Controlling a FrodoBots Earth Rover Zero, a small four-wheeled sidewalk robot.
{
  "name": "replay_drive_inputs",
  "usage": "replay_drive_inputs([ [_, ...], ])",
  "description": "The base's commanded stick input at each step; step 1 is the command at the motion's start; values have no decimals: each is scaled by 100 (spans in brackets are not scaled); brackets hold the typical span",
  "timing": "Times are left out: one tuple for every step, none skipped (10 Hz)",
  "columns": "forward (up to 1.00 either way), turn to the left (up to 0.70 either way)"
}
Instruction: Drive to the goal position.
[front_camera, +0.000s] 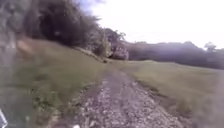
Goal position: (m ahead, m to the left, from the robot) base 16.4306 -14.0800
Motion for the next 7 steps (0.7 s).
replay_drive_inputs([
  [100,0],
  [100,0],
  [100,0],
  [100,0],
  [100,0],
  [100,-9],
  [100,-25],
])
